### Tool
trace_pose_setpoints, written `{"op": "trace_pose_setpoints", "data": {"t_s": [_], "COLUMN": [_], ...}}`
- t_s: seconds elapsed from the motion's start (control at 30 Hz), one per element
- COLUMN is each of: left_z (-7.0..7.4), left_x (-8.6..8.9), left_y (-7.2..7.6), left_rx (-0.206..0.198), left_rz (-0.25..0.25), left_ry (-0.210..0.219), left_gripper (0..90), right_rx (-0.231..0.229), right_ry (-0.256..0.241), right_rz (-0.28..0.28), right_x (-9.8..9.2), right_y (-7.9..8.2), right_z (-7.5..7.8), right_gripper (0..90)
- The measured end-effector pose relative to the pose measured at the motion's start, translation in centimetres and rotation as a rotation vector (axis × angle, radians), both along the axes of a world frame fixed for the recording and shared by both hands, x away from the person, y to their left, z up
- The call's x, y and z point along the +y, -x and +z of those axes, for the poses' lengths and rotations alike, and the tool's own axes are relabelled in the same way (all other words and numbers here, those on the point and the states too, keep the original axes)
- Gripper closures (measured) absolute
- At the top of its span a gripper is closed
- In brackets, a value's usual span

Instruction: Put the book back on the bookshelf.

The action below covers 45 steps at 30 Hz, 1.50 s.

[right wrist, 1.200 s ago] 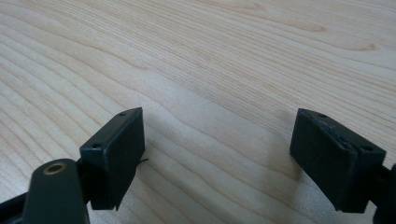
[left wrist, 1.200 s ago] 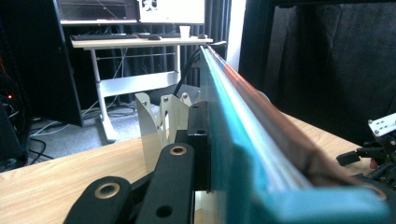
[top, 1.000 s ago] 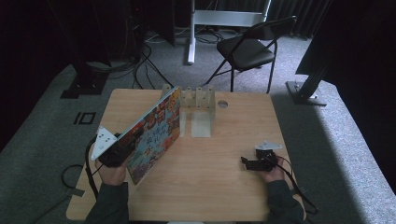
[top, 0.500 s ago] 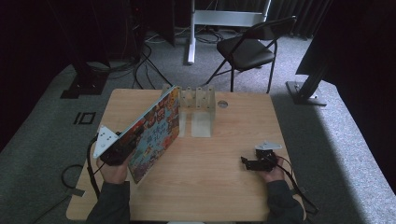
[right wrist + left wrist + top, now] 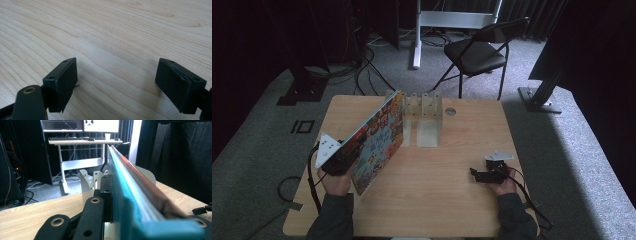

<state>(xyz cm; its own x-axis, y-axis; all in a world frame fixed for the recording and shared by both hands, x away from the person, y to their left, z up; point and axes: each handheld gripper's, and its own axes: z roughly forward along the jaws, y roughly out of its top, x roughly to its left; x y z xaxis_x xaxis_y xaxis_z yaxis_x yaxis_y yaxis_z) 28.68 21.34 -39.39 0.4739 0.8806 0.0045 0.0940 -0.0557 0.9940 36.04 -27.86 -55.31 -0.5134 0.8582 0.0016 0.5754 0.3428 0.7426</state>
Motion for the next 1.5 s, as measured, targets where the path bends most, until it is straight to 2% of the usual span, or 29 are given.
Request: {"op": "trace_pose_setpoints", "data": {"t_s": [1.5], "left_z": [-0.2], "left_x": [-1.4], "left_y": [-1.2], "left_rx": [-0.006], "left_rz": [0.107], "left_ry": [0.017], "left_gripper": [80.7], "right_rx": [0.0], "right_ry": [0.0], "right_rz": [0.0], "right_x": [0.0], "right_y": [0.0], "right_z": [0.0], "right_gripper": [17.6]}}
